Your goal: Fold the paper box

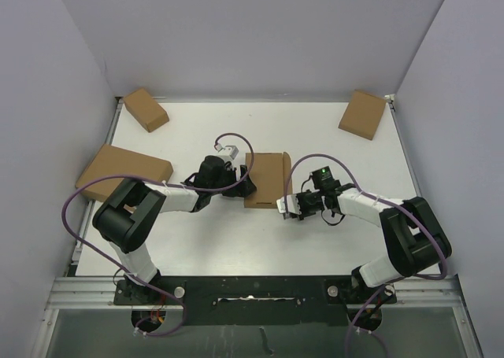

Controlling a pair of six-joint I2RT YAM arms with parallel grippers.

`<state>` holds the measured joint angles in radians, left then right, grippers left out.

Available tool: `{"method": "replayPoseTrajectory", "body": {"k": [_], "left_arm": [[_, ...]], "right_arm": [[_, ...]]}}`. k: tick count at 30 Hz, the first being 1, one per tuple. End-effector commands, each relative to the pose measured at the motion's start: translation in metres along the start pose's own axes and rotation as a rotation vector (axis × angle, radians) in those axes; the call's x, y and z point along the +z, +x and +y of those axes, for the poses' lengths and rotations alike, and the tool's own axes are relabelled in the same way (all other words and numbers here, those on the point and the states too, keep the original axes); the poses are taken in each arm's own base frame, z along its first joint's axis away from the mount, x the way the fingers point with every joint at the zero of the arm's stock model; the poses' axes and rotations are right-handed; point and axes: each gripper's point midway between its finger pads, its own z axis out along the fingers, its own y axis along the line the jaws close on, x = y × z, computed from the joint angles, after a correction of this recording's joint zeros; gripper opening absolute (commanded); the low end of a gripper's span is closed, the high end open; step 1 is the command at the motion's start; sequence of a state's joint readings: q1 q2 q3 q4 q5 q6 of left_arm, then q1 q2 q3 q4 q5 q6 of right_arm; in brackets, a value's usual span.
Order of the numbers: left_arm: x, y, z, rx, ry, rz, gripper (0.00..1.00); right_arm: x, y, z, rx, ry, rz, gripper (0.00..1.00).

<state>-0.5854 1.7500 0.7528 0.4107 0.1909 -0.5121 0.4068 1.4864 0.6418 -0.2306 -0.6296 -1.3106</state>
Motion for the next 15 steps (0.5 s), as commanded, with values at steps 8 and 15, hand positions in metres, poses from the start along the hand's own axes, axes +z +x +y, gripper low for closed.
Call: {"method": "replayPoseTrajectory", "body": {"k": [8, 15], "left_arm": [[0.007, 0.004, 0.003, -0.006, 0.0, 0.031, 0.75], [0.007, 0.007, 0.002, -0.002, 0.013, 0.043, 0.73]], "right_arm": [[-0.002, -0.007, -0.022, 0.023, 0.058, -0.01, 0.05], [-0.004, -0.01, -0.03, 0.104, 0.069, -0.013, 0.01]]}}
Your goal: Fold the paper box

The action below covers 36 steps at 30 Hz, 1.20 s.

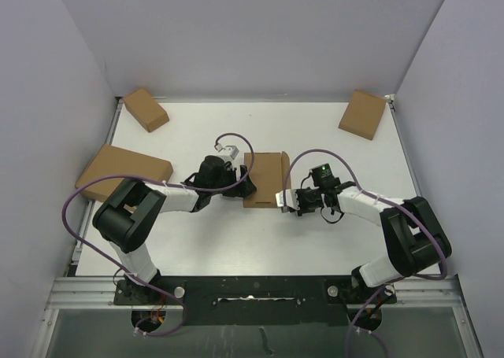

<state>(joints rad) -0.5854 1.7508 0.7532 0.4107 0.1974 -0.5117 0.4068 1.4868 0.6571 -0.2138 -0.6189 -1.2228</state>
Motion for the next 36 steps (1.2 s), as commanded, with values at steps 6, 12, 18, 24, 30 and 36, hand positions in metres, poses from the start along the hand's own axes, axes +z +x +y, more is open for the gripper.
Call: {"method": "replayPoseTrajectory", "body": {"k": [6, 12, 18, 24, 30, 36], "left_arm": [[0.01, 0.001, -0.004, 0.0, 0.031, 0.039, 0.69], [0.012, 0.003, -0.005, -0.003, 0.038, 0.052, 0.64], [0.013, 0.005, -0.007, -0.006, 0.047, 0.066, 0.61], [0.014, 0.008, -0.008, -0.013, 0.054, 0.08, 0.59], [0.013, 0.01, -0.011, -0.014, 0.06, 0.087, 0.58], [0.012, 0.009, -0.013, -0.012, 0.061, 0.086, 0.58]], "right_arm": [[-0.001, -0.014, -0.025, 0.11, 0.016, -0.007, 0.01], [0.003, -0.017, -0.024, 0.145, -0.024, 0.021, 0.0], [0.008, -0.018, -0.022, 0.195, -0.074, 0.053, 0.0], [0.012, -0.018, -0.02, 0.243, -0.11, 0.075, 0.0], [0.013, -0.022, -0.024, 0.27, -0.105, 0.073, 0.0], [0.014, -0.025, -0.025, 0.286, -0.108, 0.07, 0.01]]}}
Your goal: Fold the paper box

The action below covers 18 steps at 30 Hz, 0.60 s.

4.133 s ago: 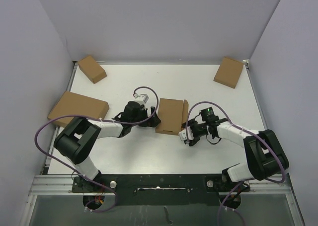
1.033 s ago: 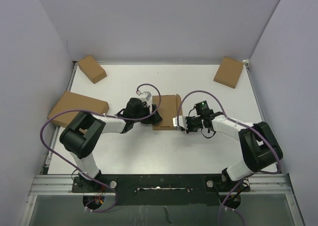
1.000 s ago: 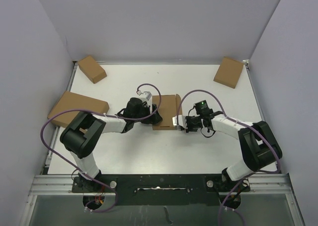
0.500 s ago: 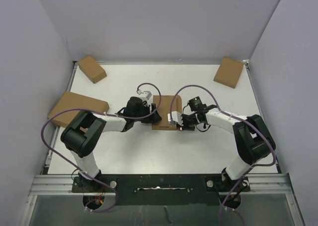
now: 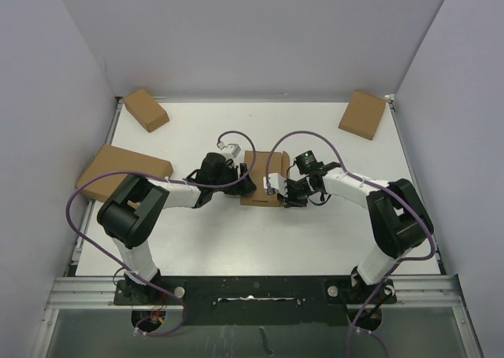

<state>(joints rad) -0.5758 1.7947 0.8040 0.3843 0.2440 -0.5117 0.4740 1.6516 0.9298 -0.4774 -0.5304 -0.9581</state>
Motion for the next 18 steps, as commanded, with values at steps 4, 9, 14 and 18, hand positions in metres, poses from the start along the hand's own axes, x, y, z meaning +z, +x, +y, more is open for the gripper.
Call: {"method": "replayPoseTrajectory", "body": {"k": [4, 9, 14, 18], "left_arm": [[0.004, 0.01, -0.01, -0.005, 0.035, 0.054, 0.58], [0.004, 0.01, -0.011, -0.005, 0.037, 0.053, 0.58], [0.003, 0.01, -0.011, -0.005, 0.037, 0.055, 0.58], [0.003, 0.01, -0.011, -0.005, 0.037, 0.054, 0.58]], "right_arm": [[-0.001, -0.025, -0.013, -0.01, 0.02, -0.057, 0.01], [-0.004, -0.028, -0.015, -0.004, 0.03, -0.064, 0.01], [-0.006, -0.031, -0.016, 0.002, 0.035, -0.072, 0.01], [-0.007, -0.035, -0.016, 0.006, 0.037, -0.082, 0.01]]}}
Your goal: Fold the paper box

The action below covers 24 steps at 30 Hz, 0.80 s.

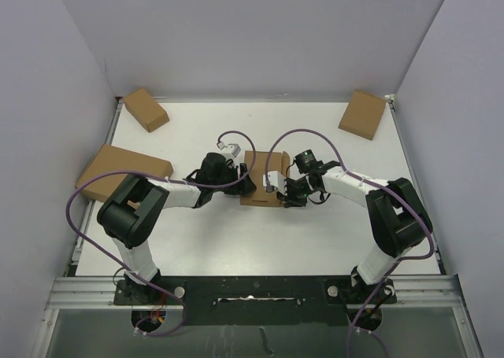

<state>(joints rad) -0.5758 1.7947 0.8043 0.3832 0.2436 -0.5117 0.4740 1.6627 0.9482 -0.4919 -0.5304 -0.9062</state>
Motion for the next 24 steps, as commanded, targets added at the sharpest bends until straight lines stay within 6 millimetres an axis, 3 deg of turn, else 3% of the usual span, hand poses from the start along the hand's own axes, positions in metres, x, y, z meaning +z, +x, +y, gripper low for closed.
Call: {"method": "replayPoseTrajectory", "body": {"k": [1, 24], "left_arm": [[0.003, 0.01, -0.012, -0.004, 0.038, 0.054, 0.58], [0.003, 0.01, -0.015, -0.001, 0.041, 0.057, 0.57]], "right_arm": [[-0.008, -0.035, -0.014, -0.046, 0.039, -0.088, 0.01], [-0.015, -0.045, -0.019, -0.022, 0.066, -0.1, 0.01]]}}
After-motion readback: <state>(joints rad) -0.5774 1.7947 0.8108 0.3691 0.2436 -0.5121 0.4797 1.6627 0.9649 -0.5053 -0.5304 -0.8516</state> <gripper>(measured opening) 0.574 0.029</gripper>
